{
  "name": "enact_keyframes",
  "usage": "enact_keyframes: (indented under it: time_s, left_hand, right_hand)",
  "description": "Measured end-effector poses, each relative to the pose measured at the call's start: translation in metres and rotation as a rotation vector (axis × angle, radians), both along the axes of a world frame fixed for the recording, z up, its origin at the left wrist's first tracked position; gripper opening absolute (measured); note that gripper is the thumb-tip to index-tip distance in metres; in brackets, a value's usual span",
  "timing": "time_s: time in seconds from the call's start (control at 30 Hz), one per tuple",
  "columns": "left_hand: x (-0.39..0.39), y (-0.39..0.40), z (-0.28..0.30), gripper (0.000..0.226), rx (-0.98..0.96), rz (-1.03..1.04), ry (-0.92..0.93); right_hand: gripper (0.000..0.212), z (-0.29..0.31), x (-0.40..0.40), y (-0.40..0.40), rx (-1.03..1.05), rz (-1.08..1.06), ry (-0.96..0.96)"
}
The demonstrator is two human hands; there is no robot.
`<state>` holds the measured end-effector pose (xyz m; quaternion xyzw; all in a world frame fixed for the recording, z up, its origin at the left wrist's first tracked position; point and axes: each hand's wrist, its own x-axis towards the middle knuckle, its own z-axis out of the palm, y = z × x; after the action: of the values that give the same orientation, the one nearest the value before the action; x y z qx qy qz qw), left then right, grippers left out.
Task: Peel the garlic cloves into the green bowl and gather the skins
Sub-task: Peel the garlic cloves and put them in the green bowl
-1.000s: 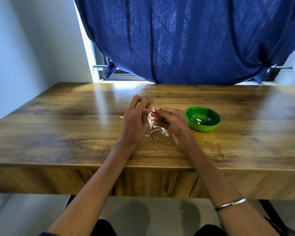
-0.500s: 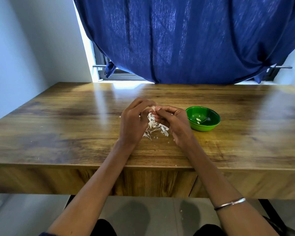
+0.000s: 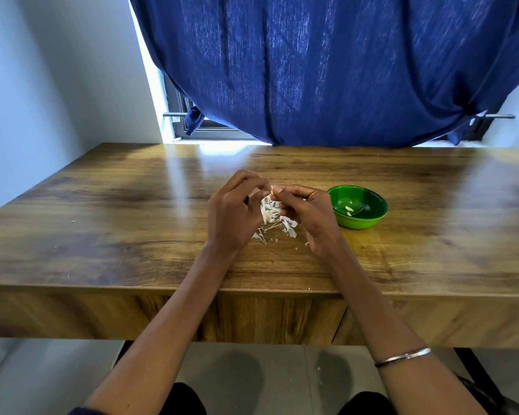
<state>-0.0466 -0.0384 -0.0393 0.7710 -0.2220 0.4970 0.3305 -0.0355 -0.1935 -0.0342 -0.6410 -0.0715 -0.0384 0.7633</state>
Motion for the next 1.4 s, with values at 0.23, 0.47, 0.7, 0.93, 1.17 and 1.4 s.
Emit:
enact_keyframes:
  time_s: [0.23, 0.47, 0.7, 0.93, 1.17, 1.4]
  left_hand:
    - [0.001, 0.0, 0.0, 0.018, -0.03, -0.012, 0.007]
    - [0.003, -0.002, -0.001, 0.006, -0.197, -0.129, 0.234]
    - [-0.002, -0.006, 0.008, 0.009, -0.528, -0.245, 0.469]
    - [-0.002, -0.002, 0.01, 0.021, -0.69, -0.379, 0.665]
    - [0.001, -0.002, 0.007, 0.016, -0.696, -0.396, 0.717]
    - [-0.002, -0.011, 0.005, 0.019, -0.566, -0.229, 0.583]
  right_hand:
    - [0.019, 0.0, 0.001, 0.0, 0.025, 0.008, 0.017]
    - [0.016, 0.002, 0.0, -0.001, 0.078, 0.012, 0.035]
    - [0.016, 0.003, -0.002, 0.0, 0.04, 0.024, 0.032]
    - [0.011, 0.005, -0.005, 0.001, 0.0, 0.02, 0.066]
    - [0.012, 0.009, -0.009, 0.003, -0.009, 0.015, 0.044]
    - [0.015, 0.006, -0.009, 0.013, 0.012, 0.004, 0.013]
